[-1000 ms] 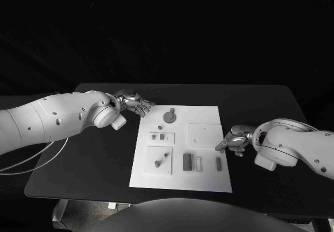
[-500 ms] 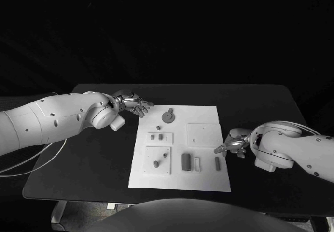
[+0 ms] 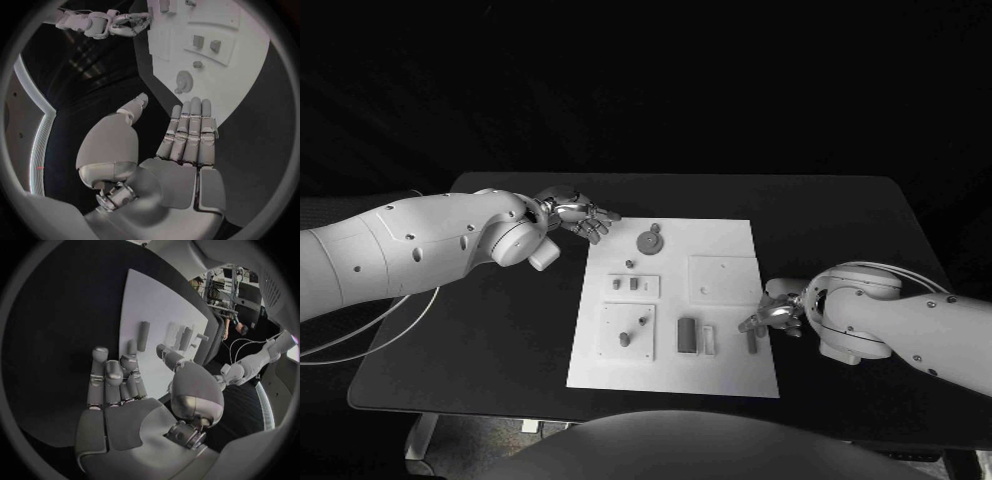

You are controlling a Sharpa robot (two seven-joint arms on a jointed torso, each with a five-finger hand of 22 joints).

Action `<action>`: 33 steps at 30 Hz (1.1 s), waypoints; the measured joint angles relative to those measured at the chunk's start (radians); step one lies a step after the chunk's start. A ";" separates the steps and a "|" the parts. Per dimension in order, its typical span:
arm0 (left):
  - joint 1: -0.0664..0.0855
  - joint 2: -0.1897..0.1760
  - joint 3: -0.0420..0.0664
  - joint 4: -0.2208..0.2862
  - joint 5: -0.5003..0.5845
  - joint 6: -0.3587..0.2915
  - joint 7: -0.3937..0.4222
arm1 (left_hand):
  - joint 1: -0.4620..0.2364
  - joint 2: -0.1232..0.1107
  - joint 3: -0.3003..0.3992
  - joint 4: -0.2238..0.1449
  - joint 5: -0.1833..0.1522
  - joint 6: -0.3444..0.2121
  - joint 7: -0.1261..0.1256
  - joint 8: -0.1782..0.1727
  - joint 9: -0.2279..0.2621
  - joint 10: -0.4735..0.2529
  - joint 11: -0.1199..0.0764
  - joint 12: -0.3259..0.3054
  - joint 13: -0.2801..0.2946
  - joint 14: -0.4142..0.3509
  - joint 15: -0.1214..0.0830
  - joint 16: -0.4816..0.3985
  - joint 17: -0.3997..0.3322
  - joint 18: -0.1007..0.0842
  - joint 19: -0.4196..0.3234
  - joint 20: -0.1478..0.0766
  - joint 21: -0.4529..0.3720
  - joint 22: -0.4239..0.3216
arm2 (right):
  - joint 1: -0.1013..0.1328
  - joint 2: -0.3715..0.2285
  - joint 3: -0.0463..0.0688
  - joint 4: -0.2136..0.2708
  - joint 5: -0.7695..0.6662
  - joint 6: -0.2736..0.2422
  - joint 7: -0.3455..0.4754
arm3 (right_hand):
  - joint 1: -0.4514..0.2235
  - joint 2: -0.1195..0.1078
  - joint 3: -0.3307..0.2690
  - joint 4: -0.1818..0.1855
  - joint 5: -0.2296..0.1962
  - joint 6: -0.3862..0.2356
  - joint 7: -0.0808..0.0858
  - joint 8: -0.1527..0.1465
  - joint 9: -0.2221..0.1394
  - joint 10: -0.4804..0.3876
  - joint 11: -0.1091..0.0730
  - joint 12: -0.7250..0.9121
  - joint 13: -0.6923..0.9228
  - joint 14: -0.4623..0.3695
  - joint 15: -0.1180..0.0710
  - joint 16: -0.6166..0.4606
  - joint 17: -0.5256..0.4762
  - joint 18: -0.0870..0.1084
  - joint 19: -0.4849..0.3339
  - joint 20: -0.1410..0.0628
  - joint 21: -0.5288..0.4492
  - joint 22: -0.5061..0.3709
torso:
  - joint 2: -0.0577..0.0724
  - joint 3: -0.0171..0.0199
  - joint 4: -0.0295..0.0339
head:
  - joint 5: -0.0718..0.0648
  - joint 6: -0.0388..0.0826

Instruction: Assemble the parts on the task board

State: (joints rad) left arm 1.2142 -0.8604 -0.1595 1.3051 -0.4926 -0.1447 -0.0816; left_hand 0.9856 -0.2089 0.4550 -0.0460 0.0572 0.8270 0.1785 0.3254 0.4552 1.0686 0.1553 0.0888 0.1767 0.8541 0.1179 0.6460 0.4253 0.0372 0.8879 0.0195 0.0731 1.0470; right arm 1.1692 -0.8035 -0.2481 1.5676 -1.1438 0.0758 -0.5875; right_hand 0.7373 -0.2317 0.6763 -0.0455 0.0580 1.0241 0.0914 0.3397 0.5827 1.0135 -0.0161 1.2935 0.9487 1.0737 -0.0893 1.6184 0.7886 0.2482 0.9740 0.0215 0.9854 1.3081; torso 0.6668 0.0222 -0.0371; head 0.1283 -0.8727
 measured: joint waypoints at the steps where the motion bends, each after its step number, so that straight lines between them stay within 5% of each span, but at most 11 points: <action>1: 0.000 0.000 0.000 0.000 0.000 0.000 0.000 | 0.000 0.000 -0.001 0.001 0.000 0.000 0.000 0.000 0.000 0.000 0.000 0.000 0.000 0.000 0.000 0.000 0.000 0.000 0.000 0.000 0.000 0.000 | 0.000 0.000 0.000 0.000 -0.003 0.003 0.000 | 0.000 0.000 0.000 0.000 0.000 0.000 0.000 0.000 0.000 0.000 0.000 0.000 0.000 0.000 0.000 0.000 0.000 0.000 0.000 0.000 0.000 0.000 | 0.000 0.0001 -0.0001 | 0.000 0.000; 9: 0.000 -0.001 0.000 0.002 -0.003 0.002 -0.002 | 0.000 0.000 -0.002 0.002 0.000 0.000 0.000 0.000 0.000 0.000 0.000 0.000 0.000 0.000 0.000 0.000 0.001 0.000 0.000 0.000 0.000 0.000 | -0.012 0.017 0.002 -0.004 -0.028 0.024 -0.002 | 0.008 0.008 -0.003 -0.003 0.000 0.006 -0.002 0.009 0.005 0.000 0.000 0.000 0.000 0.000 0.000 0.000 -0.001 0.000 0.000 0.000 0.000 0.000 | 0.000 0.0010 -0.0018 | 0.003 0.000; 30: 0.000 -0.001 -0.001 0.006 -0.008 0.007 -0.008 | 0.000 0.000 -0.006 0.006 0.000 0.007 0.000 0.004 0.001 0.000 0.000 0.000 0.000 0.000 0.000 0.000 0.002 0.000 0.000 0.000 0.000 0.000 | -0.038 0.048 0.013 -0.026 -0.122 0.024 0.004 | 0.129 0.170 -0.024 -0.231 0.000 0.024 -0.010 0.046 0.026 0.006 -0.006 0.000 0.002 0.002 0.003 0.004 -0.005 0.000 0.000 0.000 0.005 0.000 | 0.000 0.0015 -0.0015 | 0.004 0.000; 33: 0.000 -0.002 -0.001 0.006 -0.009 0.008 -0.010 | 0.000 0.000 -0.006 0.006 0.000 0.007 0.000 0.004 0.001 0.000 0.000 0.000 0.000 0.000 0.000 0.000 0.003 0.000 0.000 0.000 0.000 0.000 | -0.039 0.048 0.013 -0.023 -0.126 0.020 0.006 | 0.178 0.178 -0.023 -0.242 -0.005 0.024 -0.010 0.046 0.026 0.006 -0.005 0.000 0.002 0.001 0.004 0.004 -0.006 -0.002 0.000 0.000 0.005 0.000 | 0.000 0.0014 -0.0015 | 0.005 0.000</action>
State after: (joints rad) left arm 1.2142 -0.8621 -0.1605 1.3113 -0.5013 -0.1371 -0.0914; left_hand 0.9856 -0.2089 0.4492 -0.0401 0.0572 0.8343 0.1784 0.3291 0.4559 1.0685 0.1553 0.0888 0.1764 0.8541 0.1179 0.6460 0.4284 0.0371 0.8880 0.0196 0.0731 1.0470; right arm 1.1302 -0.7557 -0.2351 1.5446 -1.2696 0.0957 -0.5812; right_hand 0.9153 -0.0541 0.6529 -0.2874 0.0529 1.0481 0.0815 0.3855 0.6088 1.0191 -0.0215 1.2934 0.9503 1.0752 -0.0849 1.6220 0.7829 0.2466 0.9738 0.0217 0.9908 1.3081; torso 0.6668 0.0237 -0.0386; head 0.1328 -0.8727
